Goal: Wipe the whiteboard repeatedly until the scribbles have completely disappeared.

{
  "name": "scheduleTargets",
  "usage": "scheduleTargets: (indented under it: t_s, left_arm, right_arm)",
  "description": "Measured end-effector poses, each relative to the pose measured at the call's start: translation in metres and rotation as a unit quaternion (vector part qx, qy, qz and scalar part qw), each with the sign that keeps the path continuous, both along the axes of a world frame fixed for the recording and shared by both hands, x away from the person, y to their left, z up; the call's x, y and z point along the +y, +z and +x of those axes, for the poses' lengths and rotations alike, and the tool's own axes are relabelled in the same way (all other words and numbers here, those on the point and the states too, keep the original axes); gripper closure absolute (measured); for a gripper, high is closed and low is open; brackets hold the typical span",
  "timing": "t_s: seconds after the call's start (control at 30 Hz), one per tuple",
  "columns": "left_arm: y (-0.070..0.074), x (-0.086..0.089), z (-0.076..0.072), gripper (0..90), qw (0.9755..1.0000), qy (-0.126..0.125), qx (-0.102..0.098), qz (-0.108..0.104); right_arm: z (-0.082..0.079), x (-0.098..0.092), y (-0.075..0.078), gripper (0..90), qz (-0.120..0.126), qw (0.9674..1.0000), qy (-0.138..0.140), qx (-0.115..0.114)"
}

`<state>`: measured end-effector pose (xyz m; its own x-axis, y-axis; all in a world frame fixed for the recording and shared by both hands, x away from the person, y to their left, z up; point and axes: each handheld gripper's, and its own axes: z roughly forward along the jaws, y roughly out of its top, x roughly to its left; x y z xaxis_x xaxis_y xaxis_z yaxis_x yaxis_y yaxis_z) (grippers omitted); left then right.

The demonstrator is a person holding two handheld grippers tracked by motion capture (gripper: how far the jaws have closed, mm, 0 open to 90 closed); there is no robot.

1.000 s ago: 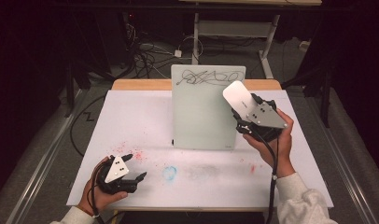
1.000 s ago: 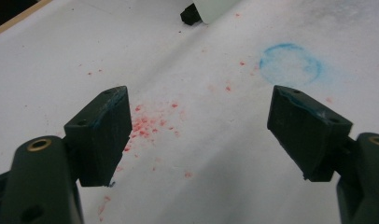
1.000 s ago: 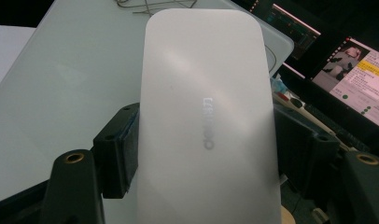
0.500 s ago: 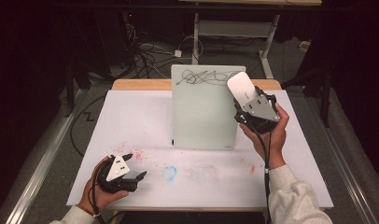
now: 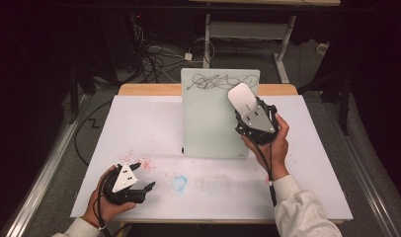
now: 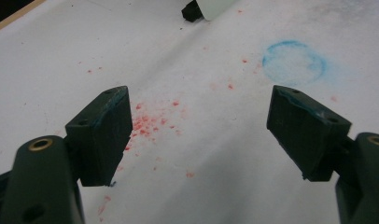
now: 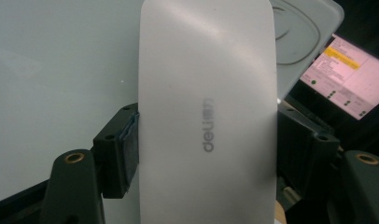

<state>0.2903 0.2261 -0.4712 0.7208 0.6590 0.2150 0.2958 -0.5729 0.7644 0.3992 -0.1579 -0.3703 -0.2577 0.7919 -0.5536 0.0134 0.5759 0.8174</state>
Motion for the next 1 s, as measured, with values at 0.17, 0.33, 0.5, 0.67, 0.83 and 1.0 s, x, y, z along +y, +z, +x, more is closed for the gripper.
scheduleTargets:
  t_s: [0.17, 0.33, 0.5, 0.67, 0.83, 1.0]
  left_arm:
    - [0.000, 0.000, 0.000, 21.5, 1.0000, -0.001, 0.001, 0.001]
    - [0.000, 0.000, -0.001, 21.5, 1.0000, 0.000, 0.001, 0.000]
    - [-0.001, 0.001, -0.001, 21.5, 1.0000, 0.003, 0.008, -0.002]
    - [0.000, 0.001, -0.001, 21.5, 1.0000, 0.003, 0.000, -0.001]
    - [0.000, 0.000, -0.001, 21.5, 1.0000, 0.002, 0.005, -0.003]
    - [0.000, -0.001, 0.000, 21.5, 1.0000, -0.004, -0.001, -0.001]
  right_arm:
    - [0.000, 0.000, -0.001, 30.8, 0.002, 1.0000, 0.005, 0.001]
    - [0.002, -0.007, 0.004, 30.8, 0.006, 0.9998, -0.012, -0.011]
    - [0.008, -0.025, 0.020, 30.8, 0.045, 0.9978, -0.043, -0.022]
    - [0.009, -0.030, 0.023, 30.8, 0.062, 0.9969, -0.046, -0.016]
    - [0.004, -0.016, 0.008, 30.8, 0.039, 0.9990, -0.023, -0.001]
    - [-0.004, 0.002, -0.010, 30.8, 0.006, 0.9999, 0.000, 0.010]
